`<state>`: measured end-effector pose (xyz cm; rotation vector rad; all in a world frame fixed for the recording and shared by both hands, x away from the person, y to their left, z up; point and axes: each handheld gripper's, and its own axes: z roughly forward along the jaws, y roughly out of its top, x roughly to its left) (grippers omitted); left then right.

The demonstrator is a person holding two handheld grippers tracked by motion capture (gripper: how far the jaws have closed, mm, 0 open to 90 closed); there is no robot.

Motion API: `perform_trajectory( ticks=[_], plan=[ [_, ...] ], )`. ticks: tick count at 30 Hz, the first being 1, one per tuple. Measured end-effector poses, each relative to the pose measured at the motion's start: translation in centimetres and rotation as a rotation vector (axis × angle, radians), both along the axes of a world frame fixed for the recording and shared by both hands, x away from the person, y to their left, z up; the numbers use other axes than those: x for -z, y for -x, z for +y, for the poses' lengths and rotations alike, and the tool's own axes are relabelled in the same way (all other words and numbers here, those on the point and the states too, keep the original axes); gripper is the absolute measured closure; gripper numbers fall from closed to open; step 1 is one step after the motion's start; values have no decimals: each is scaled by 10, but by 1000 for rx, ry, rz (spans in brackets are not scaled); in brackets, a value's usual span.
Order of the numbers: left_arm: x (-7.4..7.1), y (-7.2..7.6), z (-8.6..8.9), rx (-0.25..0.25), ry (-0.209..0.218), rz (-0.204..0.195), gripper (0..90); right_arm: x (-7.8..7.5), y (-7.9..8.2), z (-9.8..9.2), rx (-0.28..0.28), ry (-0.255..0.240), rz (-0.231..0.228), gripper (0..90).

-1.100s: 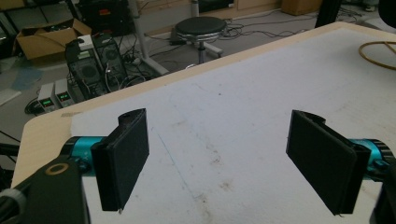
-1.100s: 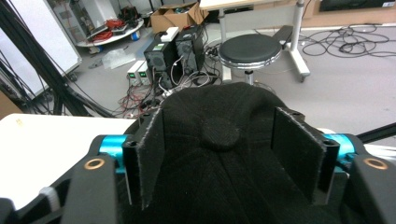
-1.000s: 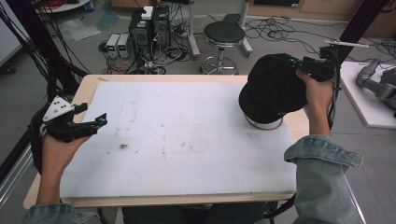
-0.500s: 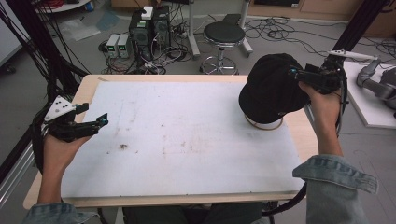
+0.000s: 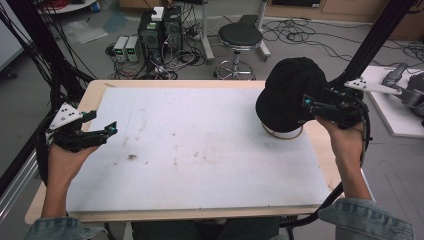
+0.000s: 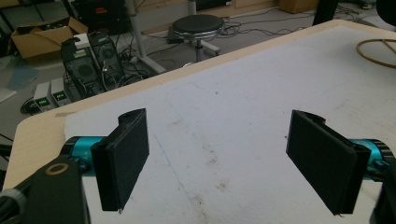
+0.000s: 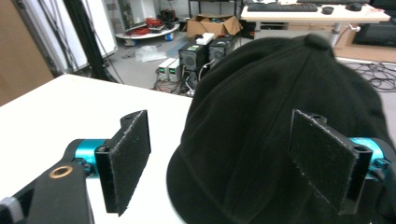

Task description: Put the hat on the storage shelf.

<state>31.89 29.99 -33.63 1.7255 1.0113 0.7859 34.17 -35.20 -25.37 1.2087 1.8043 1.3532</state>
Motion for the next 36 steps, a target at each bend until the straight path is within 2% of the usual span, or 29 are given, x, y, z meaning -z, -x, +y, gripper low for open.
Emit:
perform_trajectory(
  ticks=[5, 8, 13, 22, 25, 31, 36],
  plan=[
    [1, 0, -1, 4, -1, 1, 215, 12, 16, 4, -5, -4, -10, 122],
    [1, 0, -1, 2, -1, 2, 214, 22, 25, 6, -20, -2, -17, 121],
    [2, -1, -2, 2, 2, 4, 213, 39, 41, 10, -64, -30, -28, 112],
    [5, -2, -3, 7, -3, 10, 214, 62, 64, 20, -82, 20, -69, 112],
    [6, -2, -2, 5, -5, 12, 213, 68, 66, 21, -83, 33, -72, 112],
    [7, -1, -2, 4, -2, 14, 213, 84, 66, 19, -84, 19, -45, 112],
    [7, -1, -3, 2, -5, 16, 214, 88, 64, 16, -75, 25, -35, 112]
  ],
)
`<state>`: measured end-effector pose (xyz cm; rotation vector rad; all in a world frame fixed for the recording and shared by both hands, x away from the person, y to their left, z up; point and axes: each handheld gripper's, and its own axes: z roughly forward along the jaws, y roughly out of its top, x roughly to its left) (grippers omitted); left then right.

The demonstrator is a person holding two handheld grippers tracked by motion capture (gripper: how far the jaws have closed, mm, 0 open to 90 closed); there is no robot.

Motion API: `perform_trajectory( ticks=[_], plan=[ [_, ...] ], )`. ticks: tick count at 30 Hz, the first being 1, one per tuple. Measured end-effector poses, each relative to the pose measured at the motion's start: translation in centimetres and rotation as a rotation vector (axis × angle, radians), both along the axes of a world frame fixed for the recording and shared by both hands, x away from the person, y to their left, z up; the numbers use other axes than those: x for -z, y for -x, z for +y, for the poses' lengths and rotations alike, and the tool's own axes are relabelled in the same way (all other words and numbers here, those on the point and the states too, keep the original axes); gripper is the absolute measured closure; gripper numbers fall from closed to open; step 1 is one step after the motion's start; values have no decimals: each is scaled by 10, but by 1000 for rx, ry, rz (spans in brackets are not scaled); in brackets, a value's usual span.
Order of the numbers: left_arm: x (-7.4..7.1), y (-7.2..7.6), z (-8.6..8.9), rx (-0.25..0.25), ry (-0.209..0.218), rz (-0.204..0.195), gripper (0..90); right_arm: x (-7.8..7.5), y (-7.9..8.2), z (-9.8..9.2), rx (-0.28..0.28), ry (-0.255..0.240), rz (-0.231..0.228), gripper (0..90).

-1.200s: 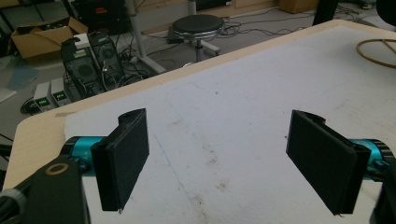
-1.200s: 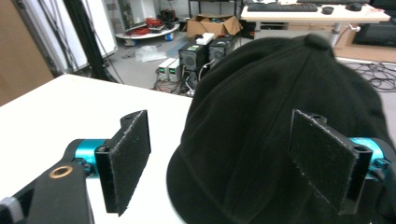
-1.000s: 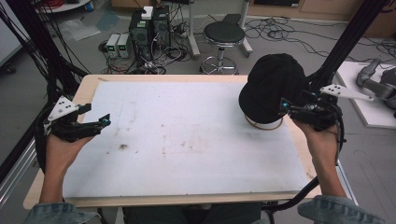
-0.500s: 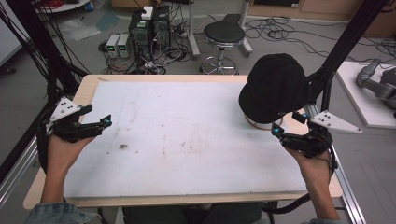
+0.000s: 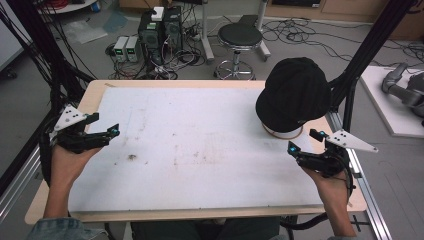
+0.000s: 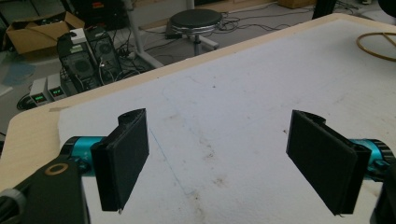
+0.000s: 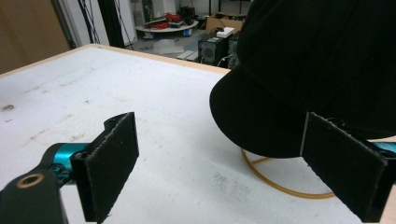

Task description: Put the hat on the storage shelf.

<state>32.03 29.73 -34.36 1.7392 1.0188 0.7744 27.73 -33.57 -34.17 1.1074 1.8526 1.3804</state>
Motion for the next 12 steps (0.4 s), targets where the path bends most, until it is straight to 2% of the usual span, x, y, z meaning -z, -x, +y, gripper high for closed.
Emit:
perform_trajectory(
  ticks=[12],
  plan=[
    [-1, 0, 1, 0, 0, -1, 213, -1, 1, 2, -13, 0, -3, 112]
  ],
)
